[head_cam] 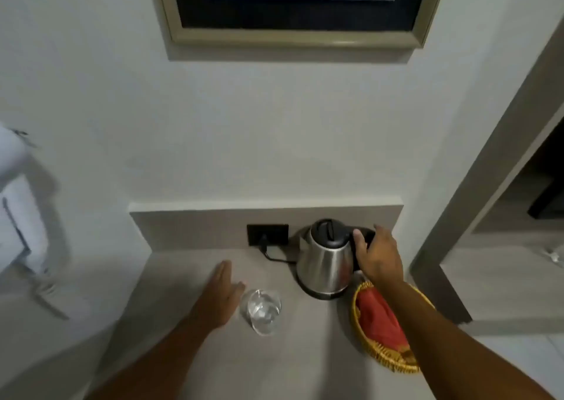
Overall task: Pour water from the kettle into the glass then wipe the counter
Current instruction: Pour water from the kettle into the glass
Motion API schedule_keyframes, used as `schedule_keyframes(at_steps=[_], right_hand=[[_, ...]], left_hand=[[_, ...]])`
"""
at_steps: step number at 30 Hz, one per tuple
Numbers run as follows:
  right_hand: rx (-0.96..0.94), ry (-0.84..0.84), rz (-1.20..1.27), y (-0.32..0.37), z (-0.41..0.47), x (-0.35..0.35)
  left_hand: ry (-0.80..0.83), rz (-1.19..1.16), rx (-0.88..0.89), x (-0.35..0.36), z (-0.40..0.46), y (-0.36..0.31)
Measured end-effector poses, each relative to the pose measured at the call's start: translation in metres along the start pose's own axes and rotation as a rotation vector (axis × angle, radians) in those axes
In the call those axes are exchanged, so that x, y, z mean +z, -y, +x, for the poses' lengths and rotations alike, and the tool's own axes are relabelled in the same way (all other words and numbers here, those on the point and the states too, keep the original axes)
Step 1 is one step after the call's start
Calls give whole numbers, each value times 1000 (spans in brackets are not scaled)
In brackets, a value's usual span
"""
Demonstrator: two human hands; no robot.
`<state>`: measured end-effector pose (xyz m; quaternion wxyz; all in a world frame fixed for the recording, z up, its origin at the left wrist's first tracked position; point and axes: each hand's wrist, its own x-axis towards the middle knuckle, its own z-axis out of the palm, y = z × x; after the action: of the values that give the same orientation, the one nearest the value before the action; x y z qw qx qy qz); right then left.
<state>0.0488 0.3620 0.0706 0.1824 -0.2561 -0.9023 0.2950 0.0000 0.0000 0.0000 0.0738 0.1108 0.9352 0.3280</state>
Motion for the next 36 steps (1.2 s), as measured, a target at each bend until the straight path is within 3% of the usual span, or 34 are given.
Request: schedule_keyframes(at_steps=[3, 5, 9, 20, 25, 31, 36], right_hand=[[19, -37, 202, -7, 4, 14], [81, -54, 318, -10, 6, 21], [240, -59, 520, -13, 14, 29], [281, -29, 581, -21, 43, 38], [31, 59, 495, 15, 45, 24], [-530, 222, 179, 84, 31, -1], [-886, 205, -100, 130, 2, -8]], left_hand=[[101, -92, -121, 29, -17, 13], [78, -138, -186, 41, -24, 11], [118, -247, -109, 52, -29, -1], [78, -449, -155, 72, -32, -14], [34, -452, -147, 68, -35, -20], [46, -485, -167, 67, -36, -23], [66, -488, -145, 65, -38, -22]])
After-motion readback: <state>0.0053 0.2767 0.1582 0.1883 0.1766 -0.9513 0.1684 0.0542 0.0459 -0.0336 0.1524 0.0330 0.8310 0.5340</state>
